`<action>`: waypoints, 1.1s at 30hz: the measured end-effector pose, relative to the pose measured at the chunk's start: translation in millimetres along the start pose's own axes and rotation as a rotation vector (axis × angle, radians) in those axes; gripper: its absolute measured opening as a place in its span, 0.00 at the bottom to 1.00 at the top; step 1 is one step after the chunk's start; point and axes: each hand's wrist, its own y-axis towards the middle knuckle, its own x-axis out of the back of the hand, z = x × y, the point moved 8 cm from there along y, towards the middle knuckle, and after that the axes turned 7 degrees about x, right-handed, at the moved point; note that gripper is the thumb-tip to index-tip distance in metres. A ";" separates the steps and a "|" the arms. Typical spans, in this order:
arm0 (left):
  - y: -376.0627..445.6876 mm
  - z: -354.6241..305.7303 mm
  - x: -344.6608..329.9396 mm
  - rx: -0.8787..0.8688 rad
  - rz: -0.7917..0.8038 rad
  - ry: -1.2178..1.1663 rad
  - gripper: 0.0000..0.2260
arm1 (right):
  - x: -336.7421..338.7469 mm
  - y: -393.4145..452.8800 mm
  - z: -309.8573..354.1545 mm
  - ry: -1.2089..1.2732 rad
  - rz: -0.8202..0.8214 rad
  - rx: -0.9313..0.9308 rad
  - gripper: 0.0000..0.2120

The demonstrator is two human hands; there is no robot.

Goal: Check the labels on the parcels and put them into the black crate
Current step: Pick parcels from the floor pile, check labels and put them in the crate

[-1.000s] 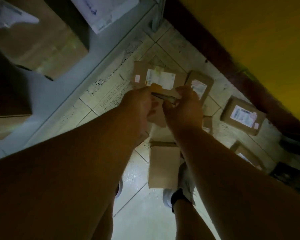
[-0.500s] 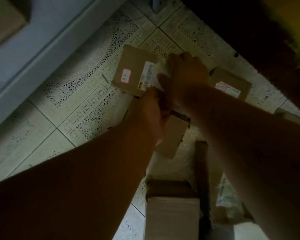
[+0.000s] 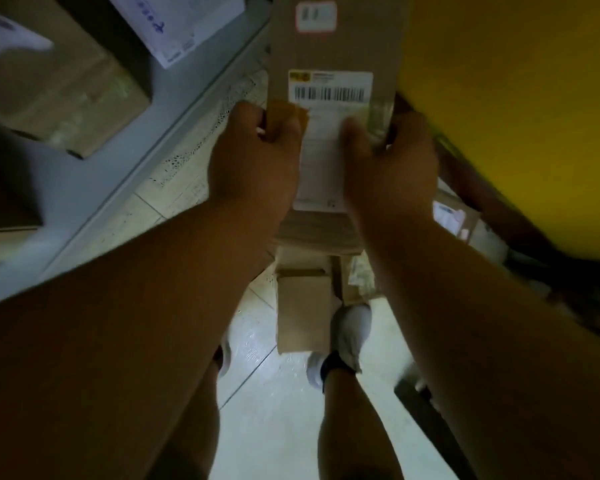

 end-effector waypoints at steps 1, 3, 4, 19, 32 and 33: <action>-21.0 -18.8 21.7 -0.051 -0.004 0.029 0.08 | 23.4 -14.7 22.6 0.014 -0.017 -0.010 0.11; -67.0 -54.7 63.6 -0.143 -0.017 0.054 0.07 | 68.1 -44.5 68.4 0.019 -0.038 -0.037 0.11; -90.6 -70.0 82.3 -0.176 -0.020 0.050 0.07 | 89.1 -58.8 91.1 0.014 -0.048 -0.038 0.12; -386.0 -174.4 239.4 -0.345 -0.241 -0.305 0.09 | 331.1 -221.0 268.7 0.170 0.038 0.381 0.10; -618.8 28.4 376.4 0.005 -0.883 -0.416 0.10 | 290.6 -472.8 334.6 0.215 0.567 0.836 0.10; -636.9 43.8 383.1 0.012 -0.905 -0.434 0.10 | 288.1 -493.9 336.1 0.223 0.589 0.853 0.11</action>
